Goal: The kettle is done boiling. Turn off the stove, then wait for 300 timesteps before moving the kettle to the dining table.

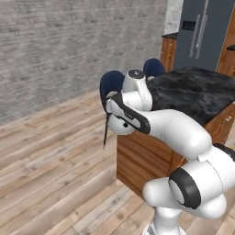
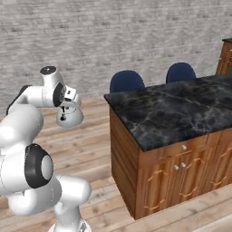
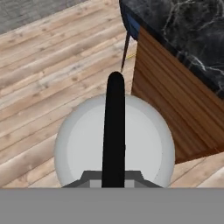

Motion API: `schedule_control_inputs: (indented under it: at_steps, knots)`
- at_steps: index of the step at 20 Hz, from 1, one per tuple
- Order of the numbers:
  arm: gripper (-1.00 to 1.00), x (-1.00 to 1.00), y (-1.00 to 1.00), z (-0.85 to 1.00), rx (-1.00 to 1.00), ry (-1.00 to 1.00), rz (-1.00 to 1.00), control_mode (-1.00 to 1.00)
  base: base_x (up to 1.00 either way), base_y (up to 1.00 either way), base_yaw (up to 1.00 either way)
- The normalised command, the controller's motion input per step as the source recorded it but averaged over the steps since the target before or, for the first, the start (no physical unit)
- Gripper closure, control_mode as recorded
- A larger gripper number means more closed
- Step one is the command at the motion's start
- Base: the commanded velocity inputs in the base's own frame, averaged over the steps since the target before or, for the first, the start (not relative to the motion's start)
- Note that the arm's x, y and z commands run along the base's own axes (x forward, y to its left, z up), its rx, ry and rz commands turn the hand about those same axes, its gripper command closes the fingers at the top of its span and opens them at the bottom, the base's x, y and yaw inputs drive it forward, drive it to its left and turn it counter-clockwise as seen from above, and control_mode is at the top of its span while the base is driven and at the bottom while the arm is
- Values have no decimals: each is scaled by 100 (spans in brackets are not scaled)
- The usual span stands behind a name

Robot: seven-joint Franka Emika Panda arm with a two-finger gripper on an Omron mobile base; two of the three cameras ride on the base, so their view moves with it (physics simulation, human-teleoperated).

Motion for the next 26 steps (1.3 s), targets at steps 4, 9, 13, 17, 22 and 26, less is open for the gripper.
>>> schedule_control_inputs:
  at_steps: [4, 9, 13, 17, 22, 26]
  knots:
    - [100, 0, 0, 0, 0, 0, 0, 100, 50, 66, -40]
    - [100, 0, 0, 0, 0, 0, 0, 100, 51, 66, -39]
    - [100, 0, 0, 0, 0, 0, 0, 100, 54, 63, -39]
    - [100, 0, 0, 0, 0, 0, 0, 100, 47, 60, -42]
    - [100, 0, 0, 0, 0, 0, 0, 100, 44, 59, -44]
    - [100, 0, 0, 0, 0, 0, 0, 100, 24, 35, -41]
